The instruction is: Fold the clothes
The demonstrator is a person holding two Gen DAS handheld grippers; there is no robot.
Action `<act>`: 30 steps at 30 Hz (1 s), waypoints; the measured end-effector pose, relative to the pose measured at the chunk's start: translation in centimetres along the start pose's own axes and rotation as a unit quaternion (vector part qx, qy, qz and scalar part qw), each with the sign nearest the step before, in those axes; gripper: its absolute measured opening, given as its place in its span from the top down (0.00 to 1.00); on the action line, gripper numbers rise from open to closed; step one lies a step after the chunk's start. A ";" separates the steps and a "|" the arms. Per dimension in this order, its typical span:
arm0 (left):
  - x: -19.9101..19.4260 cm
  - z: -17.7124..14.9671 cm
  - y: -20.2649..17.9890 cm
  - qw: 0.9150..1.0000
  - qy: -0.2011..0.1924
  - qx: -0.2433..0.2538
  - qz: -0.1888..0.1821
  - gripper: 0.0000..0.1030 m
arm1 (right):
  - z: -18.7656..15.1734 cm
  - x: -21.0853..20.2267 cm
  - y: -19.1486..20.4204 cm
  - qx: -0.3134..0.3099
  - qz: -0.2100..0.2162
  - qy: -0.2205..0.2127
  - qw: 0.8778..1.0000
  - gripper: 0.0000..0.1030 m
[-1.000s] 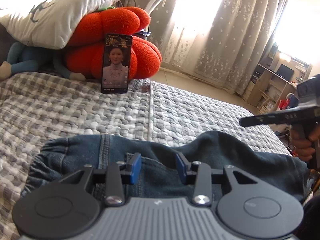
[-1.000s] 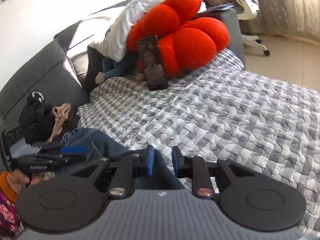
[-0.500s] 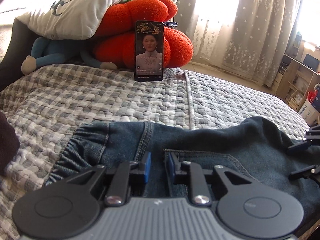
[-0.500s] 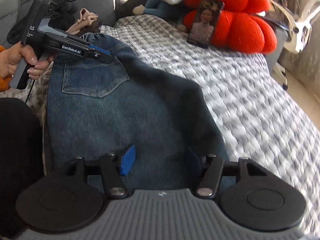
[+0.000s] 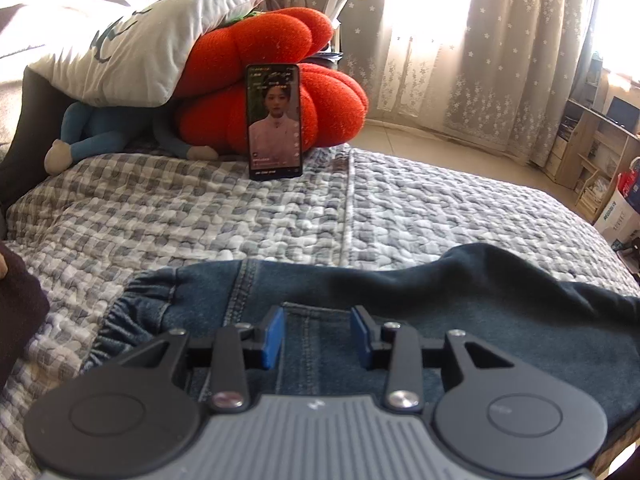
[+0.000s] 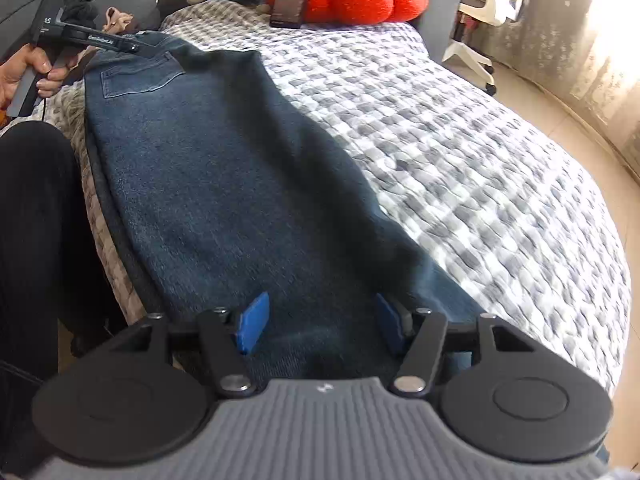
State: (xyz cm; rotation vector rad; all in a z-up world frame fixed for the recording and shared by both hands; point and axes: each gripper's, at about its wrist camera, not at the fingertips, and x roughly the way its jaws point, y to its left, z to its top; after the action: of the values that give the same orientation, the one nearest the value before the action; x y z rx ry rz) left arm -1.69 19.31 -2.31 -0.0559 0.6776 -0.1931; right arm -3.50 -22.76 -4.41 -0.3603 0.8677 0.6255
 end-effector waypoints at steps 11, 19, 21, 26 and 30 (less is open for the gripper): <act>0.6 1.9 -9.6 0.987 0.015 0.105 -0.117 0.44 | -4.4 -5.6 -3.5 0.115 -0.118 -0.042 0.985 0.41; 3.0 1.6 -16.8 0.967 0.041 0.167 -0.186 0.43 | -8.7 -6.9 -5.9 0.199 -0.138 -0.054 0.969 0.41; 3.5 1.5 -18.4 0.963 0.045 0.176 -0.201 0.43 | -9.2 -6.1 -6.6 0.227 -0.129 -0.051 0.964 0.43; 4.2 0.9 -21.4 0.955 0.055 0.182 -0.230 0.43 | -9.5 -4.0 -9.3 0.315 -0.121 -0.049 0.940 0.52; 4.7 0.3 -22.6 0.950 0.065 0.188 -0.241 0.43 | -9.4 -2.6 -11.3 0.374 -0.119 -0.046 0.919 0.52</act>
State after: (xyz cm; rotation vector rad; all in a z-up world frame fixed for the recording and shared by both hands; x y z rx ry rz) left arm -1.48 -3.75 -2.39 0.1607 0.7401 -0.7996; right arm -3.09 -37.36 -7.54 0.2567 0.8903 0.0532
